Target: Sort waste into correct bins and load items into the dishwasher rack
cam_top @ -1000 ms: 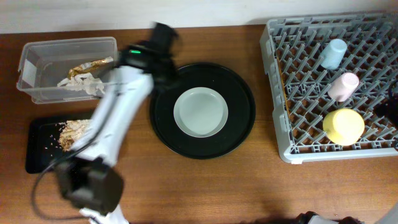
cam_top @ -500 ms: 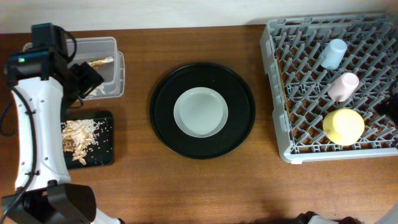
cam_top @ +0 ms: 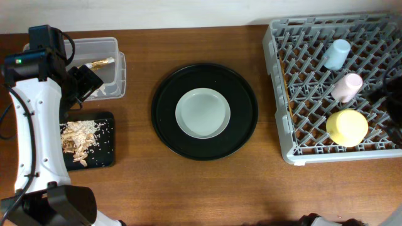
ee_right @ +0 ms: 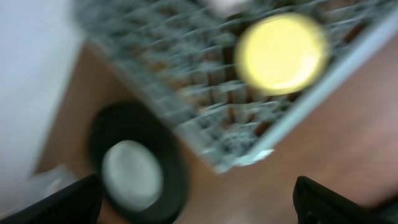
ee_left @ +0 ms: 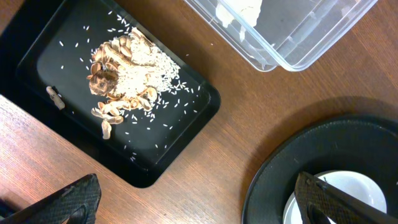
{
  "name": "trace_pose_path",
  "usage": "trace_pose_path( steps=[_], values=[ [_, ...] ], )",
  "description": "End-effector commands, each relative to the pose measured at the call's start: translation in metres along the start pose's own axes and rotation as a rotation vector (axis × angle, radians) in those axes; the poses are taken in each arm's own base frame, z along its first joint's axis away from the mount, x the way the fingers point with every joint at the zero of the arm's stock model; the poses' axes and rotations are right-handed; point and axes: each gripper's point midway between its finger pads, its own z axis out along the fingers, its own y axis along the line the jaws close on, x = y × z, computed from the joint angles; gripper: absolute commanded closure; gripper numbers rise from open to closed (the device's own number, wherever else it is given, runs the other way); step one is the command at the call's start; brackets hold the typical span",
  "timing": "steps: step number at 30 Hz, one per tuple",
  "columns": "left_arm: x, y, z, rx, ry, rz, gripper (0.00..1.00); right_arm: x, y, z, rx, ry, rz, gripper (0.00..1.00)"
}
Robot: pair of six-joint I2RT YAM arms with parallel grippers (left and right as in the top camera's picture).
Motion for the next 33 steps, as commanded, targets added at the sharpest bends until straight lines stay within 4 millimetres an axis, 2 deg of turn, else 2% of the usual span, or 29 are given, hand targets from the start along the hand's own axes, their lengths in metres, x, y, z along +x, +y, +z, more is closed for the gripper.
trace_pose_path(
  steps=[1,4,6,9,11,13,15,20,24,27,30,33],
  values=[
    [0.0,0.002,0.001,-0.005,0.004,-0.004,0.01,0.052,0.071,0.008,-0.266,0.174,-0.249,0.02],
    [0.0,0.002,0.001,-0.005,0.004,-0.004,0.01,0.078,0.082,0.043,-0.108,0.183,-0.468,0.02],
    [0.0,0.002,0.001,-0.005,0.004,-0.004,0.01,0.097,0.092,0.077,-0.016,0.19,-0.597,0.02],
    [0.0,0.002,0.001,-0.005,0.004,-0.004,0.01,0.117,0.106,0.117,0.01,0.215,-0.701,0.02],
    [0.0,0.002,0.001,-0.005,0.004,-0.004,0.01,0.135,0.114,0.157,0.023,0.252,-0.759,0.02],
    [0.0,0.002,0.001,-0.005,0.004,-0.004,0.01,0.144,0.118,0.188,0.029,0.281,-0.783,0.01],
    [0.0,0.002,0.001,-0.005,0.004,-0.004,0.01,0.15,0.12,0.222,0.043,0.314,-0.79,0.14],
    [0.0,0.002,0.001,-0.005,0.004,-0.004,0.01,0.157,0.108,0.281,0.105,0.372,-0.711,0.37],
    [0.0,0.002,0.001,-0.005,0.004,-0.004,0.01,0.173,0.099,0.316,0.135,0.42,-0.718,0.4],
    [0.0,0.002,0.001,-0.005,0.004,-0.004,0.01,0.195,0.098,0.337,0.124,0.471,-0.738,0.4],
    [0.0,0.002,0.001,-0.005,0.004,-0.004,0.01,0.216,0.1,0.348,0.108,0.506,-0.775,0.4],
    [0.0,0.002,0.001,-0.005,0.004,-0.004,0.01,0.225,0.104,0.35,0.101,0.509,-0.796,0.4]
  ],
)
